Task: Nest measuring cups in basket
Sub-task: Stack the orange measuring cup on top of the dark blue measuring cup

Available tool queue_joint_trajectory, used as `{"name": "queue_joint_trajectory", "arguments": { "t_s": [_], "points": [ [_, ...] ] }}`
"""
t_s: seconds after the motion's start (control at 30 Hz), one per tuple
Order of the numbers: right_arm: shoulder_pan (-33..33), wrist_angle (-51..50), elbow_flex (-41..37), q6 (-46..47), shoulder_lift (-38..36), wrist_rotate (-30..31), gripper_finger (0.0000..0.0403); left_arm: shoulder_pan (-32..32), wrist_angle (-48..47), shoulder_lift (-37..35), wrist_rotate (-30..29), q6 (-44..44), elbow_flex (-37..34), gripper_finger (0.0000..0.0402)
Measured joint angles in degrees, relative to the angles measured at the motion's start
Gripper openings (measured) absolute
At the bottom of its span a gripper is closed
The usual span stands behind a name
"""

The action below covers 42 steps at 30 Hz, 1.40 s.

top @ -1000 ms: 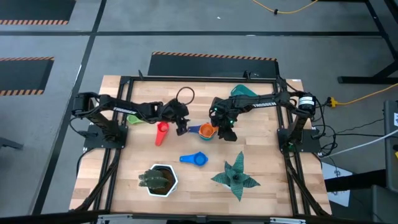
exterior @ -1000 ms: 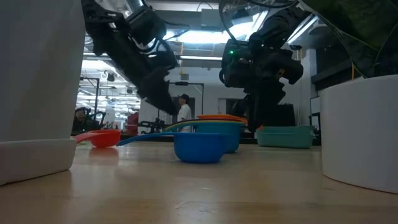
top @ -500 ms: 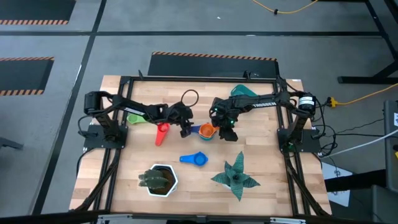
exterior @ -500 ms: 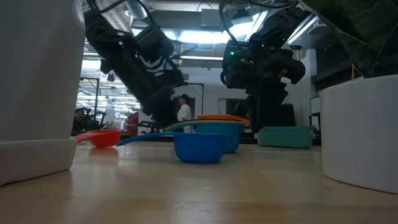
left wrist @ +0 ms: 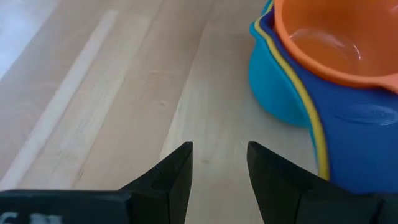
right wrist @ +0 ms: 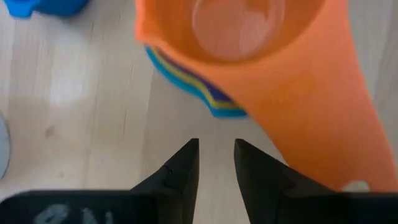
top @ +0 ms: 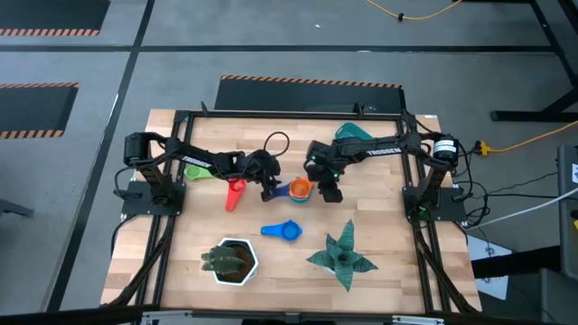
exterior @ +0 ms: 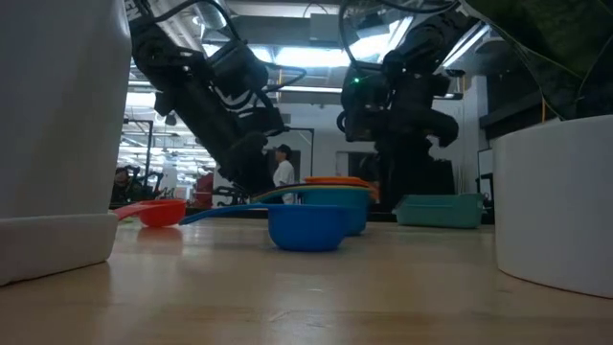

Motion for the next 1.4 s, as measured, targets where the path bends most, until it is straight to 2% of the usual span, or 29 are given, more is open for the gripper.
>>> {"name": "queue_joint_trajectory", "arguments": {
  "t_s": [0.33,0.77,0.9,1.27,1.4],
  "points": [
    [0.0,10.5,0.0,-0.2,0.0,1.4,0.0106,0.0,3.6,0.0,0.0,0.0,0.0,0.0146],
    [0.0,10.8,0.0,-0.4,0.0,1.5,0.0106,0.0,4.8,0.0,-0.2,0.0,0.0,0.0146],
    [0.0,9.7,0.0,-0.4,-0.2,4.0,0.0106,0.1,4.8,0.0,-0.5,0.0,0.0,0.0146],
    [-2.2,7.2,0.0,-0.4,-2.9,15.7,0.0106,0.1,4.6,-0.1,-0.7,0.0,0.0,0.0146],
    [-3.8,7.3,0.0,-0.5,-2.9,17.3,0.0106,0.2,3.6,-0.9,-0.7,0.0,0.0,0.0146]
  ]
}}
